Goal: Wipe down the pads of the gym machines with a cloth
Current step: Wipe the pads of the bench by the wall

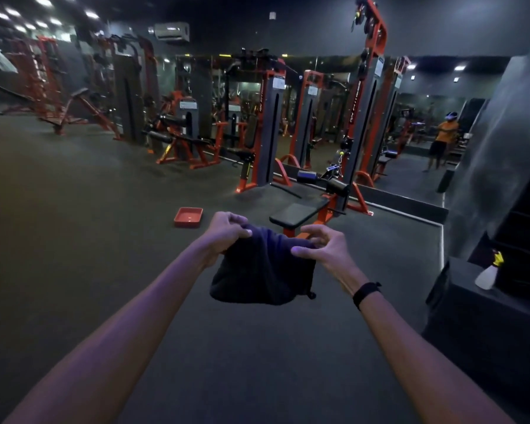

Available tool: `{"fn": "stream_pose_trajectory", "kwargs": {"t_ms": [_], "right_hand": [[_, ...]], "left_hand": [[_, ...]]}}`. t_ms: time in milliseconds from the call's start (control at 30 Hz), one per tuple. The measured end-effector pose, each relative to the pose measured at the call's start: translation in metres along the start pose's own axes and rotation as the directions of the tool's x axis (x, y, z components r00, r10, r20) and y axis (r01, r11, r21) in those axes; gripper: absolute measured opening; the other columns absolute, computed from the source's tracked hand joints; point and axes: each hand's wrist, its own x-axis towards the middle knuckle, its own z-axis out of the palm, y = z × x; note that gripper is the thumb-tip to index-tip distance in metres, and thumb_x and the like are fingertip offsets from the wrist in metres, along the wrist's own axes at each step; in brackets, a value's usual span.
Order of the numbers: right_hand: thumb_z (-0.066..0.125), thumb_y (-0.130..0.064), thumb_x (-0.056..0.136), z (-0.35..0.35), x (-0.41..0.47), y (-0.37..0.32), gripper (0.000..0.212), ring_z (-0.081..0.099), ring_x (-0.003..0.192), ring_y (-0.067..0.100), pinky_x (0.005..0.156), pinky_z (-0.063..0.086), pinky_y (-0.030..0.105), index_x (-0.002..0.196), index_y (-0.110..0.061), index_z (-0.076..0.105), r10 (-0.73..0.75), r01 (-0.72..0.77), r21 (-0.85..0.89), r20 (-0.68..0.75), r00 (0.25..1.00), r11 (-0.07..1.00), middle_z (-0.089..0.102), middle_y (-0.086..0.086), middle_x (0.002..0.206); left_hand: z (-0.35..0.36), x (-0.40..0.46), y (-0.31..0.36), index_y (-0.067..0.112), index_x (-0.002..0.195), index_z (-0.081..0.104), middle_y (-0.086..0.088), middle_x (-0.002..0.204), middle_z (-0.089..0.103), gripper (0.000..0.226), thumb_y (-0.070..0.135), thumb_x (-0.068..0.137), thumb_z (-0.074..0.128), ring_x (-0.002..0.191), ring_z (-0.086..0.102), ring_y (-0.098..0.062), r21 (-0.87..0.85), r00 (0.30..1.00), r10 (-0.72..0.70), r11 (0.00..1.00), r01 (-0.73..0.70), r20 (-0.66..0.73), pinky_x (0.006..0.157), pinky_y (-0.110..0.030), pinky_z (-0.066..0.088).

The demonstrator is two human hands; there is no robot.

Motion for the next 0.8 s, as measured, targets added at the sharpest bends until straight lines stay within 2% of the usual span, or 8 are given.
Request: {"fn": "stream_pose_trajectory", "kwargs": {"t_ms": [100,167,233,300,400,467,633,800], "right_hand": [[0.095,-0.015,0.061,0.021,0.053,0.013,0.055,0.063,0.096,0.021,0.086,0.057,0.04,0.111,-0.018,0.072,-0.061,0.068,-0.235,0.037,0.997,0.97,0.066,0.001,0.102],[0.09,-0.004,0.065,0.036,0.094,0.023,0.045,0.065,0.095,0.021,0.09,0.056,0.042,0.106,-0.014,0.075,-0.095,0.114,-0.344,0.071,0.993,0.932,0.071,0.005,0.104],[0.087,-0.002,0.069,0.048,0.131,0.028,0.035,0.066,0.093,0.018,0.09,0.055,0.037,0.103,-0.009,0.077,-0.121,0.15,-0.417,0.094,0.988,0.897,0.074,0.008,0.102],[0.084,-0.005,0.075,0.058,0.171,0.034,0.028,0.065,0.09,0.017,0.086,0.053,0.03,0.102,-0.008,0.077,-0.163,0.191,-0.469,0.1,0.982,0.862,0.074,0.008,0.099],[0.077,-0.008,0.084,0.071,0.239,0.045,0.019,0.064,0.089,0.015,0.078,0.044,0.02,0.103,-0.008,0.075,-0.197,0.232,-0.506,0.123,0.973,0.831,0.071,0.005,0.096],[0.071,-0.009,0.09,0.079,0.286,0.048,0.015,0.064,0.093,0.02,0.08,0.045,0.025,0.105,-0.008,0.072,-0.212,0.263,-0.521,0.156,0.965,0.812,0.07,0.007,0.099],[0.059,-0.017,0.098,0.094,0.421,0.038,0.012,0.06,0.103,0.027,0.091,0.049,0.044,0.11,-0.016,0.063,-0.251,0.331,-0.543,0.219,0.943,0.771,0.066,0.01,0.107],[0.058,-0.013,0.098,0.14,0.527,0.029,0.013,0.06,0.1,0.024,0.088,0.048,0.039,0.11,-0.014,0.064,-0.31,0.445,-0.484,0.335,0.89,0.753,0.067,0.009,0.104]], "left_hand": [[-0.013,0.047,0.0,0.011,0.114,0.064,-0.005,0.103,0.066,0.037,-0.007,0.082,0.073,0.086,0.063,-0.009,0.163,0.995,0.071,0.983,-0.081,0.066,0.061,-0.015,0.049],[-0.022,0.084,-0.007,0.009,0.111,0.069,-0.002,0.098,0.067,0.04,-0.011,0.076,0.074,0.089,0.065,-0.012,0.261,0.993,0.102,0.958,-0.116,0.066,0.073,-0.022,0.056],[-0.028,0.117,-0.018,0.01,0.106,0.072,-0.001,0.092,0.067,0.041,-0.012,0.071,0.076,0.088,0.065,-0.015,0.34,0.993,0.109,0.933,-0.117,0.043,0.081,-0.029,0.056],[-0.034,0.151,-0.028,0.012,0.103,0.072,-0.002,0.093,0.068,0.042,-0.01,0.067,0.077,0.088,0.064,-0.016,0.405,0.993,0.118,0.908,-0.112,0.011,0.079,-0.028,0.055],[-0.042,0.215,-0.04,0.012,0.104,0.073,-0.007,0.103,0.07,0.037,-0.001,0.07,0.076,0.096,0.065,-0.02,0.531,0.982,0.188,0.836,-0.14,-0.036,0.081,-0.028,0.053],[-0.05,0.261,-0.039,0.012,0.103,0.074,-0.009,0.105,0.071,0.028,0.006,0.076,0.076,0.102,0.065,-0.025,0.61,0.969,0.238,0.778,-0.15,-0.066,0.089,-0.036,0.053],[-0.081,0.378,-0.015,0.024,0.1,0.068,-0.005,0.111,0.067,0.014,0.03,0.088,0.07,0.109,0.062,-0.029,0.753,0.956,0.25,0.656,-0.051,-0.153,0.084,-0.038,0.049],[-0.119,0.454,-0.027,0.023,0.103,0.067,-0.005,0.115,0.064,0.019,0.039,0.091,0.065,0.113,0.059,-0.03,0.806,0.918,0.285,0.589,0.059,-0.275,0.089,-0.041,0.044]]}}
